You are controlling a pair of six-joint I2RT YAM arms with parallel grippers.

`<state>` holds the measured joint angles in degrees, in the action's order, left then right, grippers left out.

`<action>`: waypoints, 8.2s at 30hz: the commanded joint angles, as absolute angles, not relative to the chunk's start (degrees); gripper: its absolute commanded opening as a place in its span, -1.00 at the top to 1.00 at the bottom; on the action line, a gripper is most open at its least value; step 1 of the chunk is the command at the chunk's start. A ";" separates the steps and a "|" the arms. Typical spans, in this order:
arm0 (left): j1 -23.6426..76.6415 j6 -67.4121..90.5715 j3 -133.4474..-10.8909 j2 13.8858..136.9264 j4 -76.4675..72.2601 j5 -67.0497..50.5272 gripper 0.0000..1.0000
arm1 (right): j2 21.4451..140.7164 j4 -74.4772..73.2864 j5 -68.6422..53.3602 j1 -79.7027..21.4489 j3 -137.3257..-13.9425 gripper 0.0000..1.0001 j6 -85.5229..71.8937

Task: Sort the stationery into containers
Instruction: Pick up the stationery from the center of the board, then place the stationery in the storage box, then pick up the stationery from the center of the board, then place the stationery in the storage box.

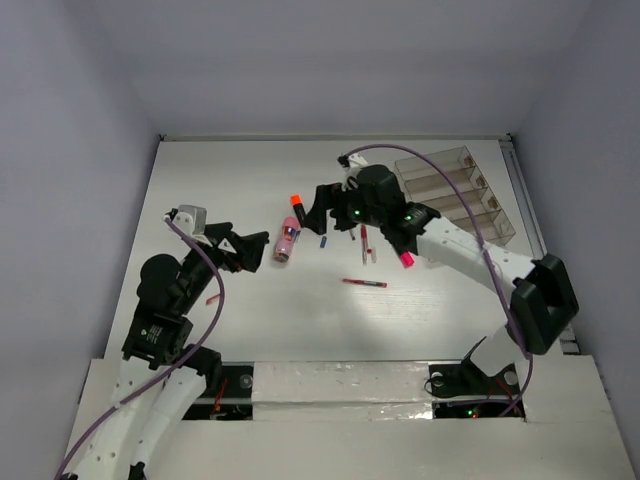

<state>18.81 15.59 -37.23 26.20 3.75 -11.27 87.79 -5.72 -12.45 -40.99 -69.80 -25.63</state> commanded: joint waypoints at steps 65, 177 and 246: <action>27.25 15.03 -39.81 24.87 3.43 -8.44 -0.98 | 126.31 -16.36 12.56 -50.10 -101.17 0.31 -34.63; 20.30 15.12 -39.90 27.86 2.64 -9.67 -0.98 | 141.06 -31.29 6.86 -41.31 -128.50 -0.43 -10.28; 21.01 15.21 -39.81 25.84 2.46 -10.28 -0.98 | 99.14 23.90 11.16 -1.49 -57.13 0.52 -61.78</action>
<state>20.67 15.11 -37.54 25.65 4.64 -9.45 98.74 18.94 12.16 -2.20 -54.61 -59.64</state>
